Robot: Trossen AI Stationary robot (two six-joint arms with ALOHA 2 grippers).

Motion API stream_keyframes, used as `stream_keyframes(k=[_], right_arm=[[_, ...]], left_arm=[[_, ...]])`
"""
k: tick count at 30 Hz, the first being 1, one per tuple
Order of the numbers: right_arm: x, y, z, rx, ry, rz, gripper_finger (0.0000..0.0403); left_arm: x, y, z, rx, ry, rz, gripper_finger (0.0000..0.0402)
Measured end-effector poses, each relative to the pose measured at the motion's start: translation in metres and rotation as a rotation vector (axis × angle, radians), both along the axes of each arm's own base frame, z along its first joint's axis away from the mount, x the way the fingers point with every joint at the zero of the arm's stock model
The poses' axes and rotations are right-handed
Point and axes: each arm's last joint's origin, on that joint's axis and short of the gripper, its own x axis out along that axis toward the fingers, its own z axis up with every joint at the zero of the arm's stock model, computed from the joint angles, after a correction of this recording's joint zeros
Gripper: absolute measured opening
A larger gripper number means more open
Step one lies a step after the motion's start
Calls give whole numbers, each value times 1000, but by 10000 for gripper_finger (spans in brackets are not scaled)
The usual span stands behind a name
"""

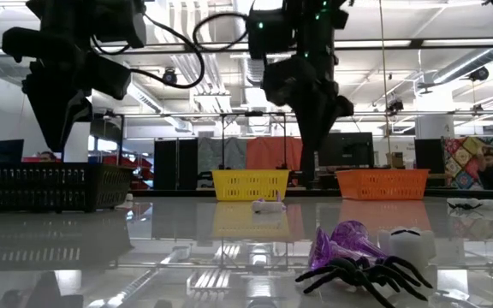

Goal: Sort Halloween decoration
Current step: Put the white skeleton toy into the orange basket

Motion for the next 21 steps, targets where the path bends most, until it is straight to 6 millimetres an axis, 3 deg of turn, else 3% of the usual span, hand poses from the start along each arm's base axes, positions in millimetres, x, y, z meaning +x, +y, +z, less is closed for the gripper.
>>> stream_keyframes(k=[13, 21], right_arm=[[5, 73, 2, 19, -26, 42, 96], [-8, 123, 1, 34, 56, -37, 96]], left_arm=[[0, -5, 0, 0, -1, -26, 68], [0, -17, 0, -1, -2, -74, 68]])
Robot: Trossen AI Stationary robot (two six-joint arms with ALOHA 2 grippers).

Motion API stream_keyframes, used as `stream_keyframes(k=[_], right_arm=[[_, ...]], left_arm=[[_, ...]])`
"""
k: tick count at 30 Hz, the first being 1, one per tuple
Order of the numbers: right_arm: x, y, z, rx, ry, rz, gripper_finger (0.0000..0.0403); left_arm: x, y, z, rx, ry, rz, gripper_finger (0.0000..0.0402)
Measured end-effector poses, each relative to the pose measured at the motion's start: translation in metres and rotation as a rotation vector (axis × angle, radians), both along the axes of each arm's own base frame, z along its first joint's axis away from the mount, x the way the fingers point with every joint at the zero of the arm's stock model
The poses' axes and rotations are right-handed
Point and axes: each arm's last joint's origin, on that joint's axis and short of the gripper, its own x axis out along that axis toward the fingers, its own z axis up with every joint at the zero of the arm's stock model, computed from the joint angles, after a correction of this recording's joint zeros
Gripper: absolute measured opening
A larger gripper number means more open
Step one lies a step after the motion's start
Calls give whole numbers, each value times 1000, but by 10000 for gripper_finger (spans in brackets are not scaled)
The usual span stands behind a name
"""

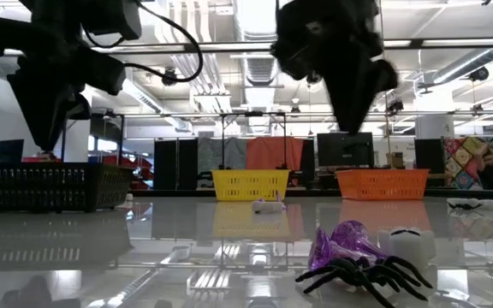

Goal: Sort Halloween decoration
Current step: Put the white skeleton toy into the orange basket

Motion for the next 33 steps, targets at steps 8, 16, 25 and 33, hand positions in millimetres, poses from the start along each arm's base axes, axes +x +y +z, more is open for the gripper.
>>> stream_keyframes(k=[8, 16, 25, 33], right_arm=[[-27, 57, -13, -21, 103, -69, 96], [-59, 101, -29, -44, 183, -65, 96], [-95, 136, -44, -81, 241, 21, 96], [-117, 147, -59, -111, 277, 81, 96]], left_arm=[[0, -17, 0, 5, -22, -83, 68], [3, -22, 1, 0, -58, -99, 68], [3, -22, 1, 0, -58, -99, 68], [3, -22, 1, -1, -59, -91, 68]])
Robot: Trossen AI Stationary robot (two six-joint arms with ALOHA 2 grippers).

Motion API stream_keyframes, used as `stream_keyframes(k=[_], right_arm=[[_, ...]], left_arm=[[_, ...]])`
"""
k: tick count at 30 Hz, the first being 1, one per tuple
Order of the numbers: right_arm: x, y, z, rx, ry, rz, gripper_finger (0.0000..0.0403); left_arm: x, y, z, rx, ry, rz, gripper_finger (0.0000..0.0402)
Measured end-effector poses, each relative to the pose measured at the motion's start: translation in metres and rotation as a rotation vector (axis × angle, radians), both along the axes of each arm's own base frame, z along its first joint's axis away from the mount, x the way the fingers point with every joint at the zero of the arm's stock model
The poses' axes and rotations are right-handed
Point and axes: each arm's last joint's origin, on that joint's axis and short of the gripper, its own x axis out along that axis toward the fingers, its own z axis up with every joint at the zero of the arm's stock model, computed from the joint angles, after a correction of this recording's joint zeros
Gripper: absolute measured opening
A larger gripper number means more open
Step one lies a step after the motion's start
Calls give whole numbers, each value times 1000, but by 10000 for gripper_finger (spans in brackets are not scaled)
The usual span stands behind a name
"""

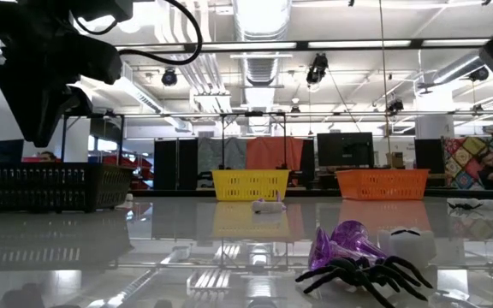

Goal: Sort Halloween decoration
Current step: Put the white skeleton toy into the orange basket

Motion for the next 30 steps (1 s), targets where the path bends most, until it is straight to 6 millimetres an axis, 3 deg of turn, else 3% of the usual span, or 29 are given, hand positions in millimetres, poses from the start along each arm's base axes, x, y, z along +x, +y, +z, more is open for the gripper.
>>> stream_keyframes(k=[17, 23, 26, 30], right_arm=[[-11, -6, -31, 68, 31, -8, 96], [-15, -8, -34, 62, 58, -53, 95], [-14, -7, -33, 79, 64, -49, 81], [-14, -6, -34, 87, 63, -66, 33]], left_arm=[[0, 0, 0, -3, 0, 7, 68], [0, 0, 0, -2, 0, 7, 68], [0, 0, 0, -3, 0, 7, 68], [0, 0, 0, -3, 0, 7, 68]])
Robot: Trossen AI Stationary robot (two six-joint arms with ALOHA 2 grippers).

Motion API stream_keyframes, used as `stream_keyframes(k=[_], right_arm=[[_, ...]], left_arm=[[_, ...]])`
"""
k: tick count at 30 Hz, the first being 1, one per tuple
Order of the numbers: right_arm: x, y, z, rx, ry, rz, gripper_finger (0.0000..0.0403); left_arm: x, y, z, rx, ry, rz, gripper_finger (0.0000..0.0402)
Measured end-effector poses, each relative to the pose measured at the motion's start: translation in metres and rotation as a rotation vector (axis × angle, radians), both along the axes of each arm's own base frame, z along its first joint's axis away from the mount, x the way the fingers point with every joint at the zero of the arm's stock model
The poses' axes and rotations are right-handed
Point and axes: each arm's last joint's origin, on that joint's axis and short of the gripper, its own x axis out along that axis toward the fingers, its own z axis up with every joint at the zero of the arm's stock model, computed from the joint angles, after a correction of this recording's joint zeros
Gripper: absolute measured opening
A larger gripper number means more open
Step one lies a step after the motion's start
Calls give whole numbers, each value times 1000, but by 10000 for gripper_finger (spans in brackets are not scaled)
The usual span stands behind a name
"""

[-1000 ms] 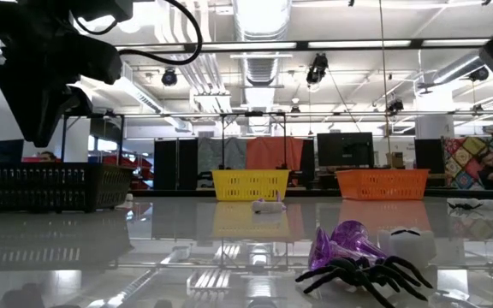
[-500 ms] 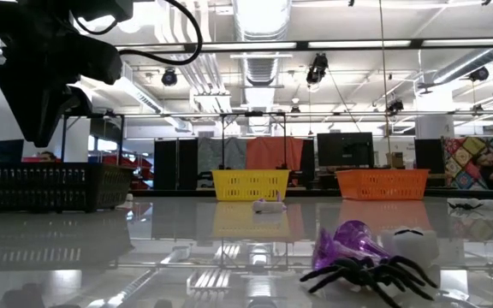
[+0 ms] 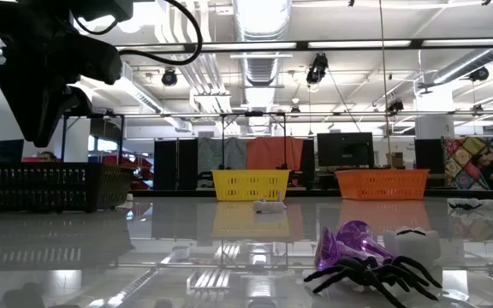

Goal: Sort Halloween decoration
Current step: Put the white skeleton toy into the orange basket

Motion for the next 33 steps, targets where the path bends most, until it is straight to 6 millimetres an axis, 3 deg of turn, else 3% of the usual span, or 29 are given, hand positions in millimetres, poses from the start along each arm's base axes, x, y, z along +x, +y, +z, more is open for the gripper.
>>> stream_keyframes(k=[8, 19, 26, 33], right_arm=[[0, 0, 7, -9, -1, -124, 15], [10, -13, 48, -53, -216, -257, 11], [20, -53, 62, -189, -258, -331, 11], [35, -106, 74, -228, -280, -255, 12]], left_arm=[[0, 0, 0, 0, 0, 0, 68], [1, 2, 0, 54, -15, 9, 68], [0, 3, 1, 90, -28, -7, 68], [0, 3, 1, 104, -31, 4, 68]])
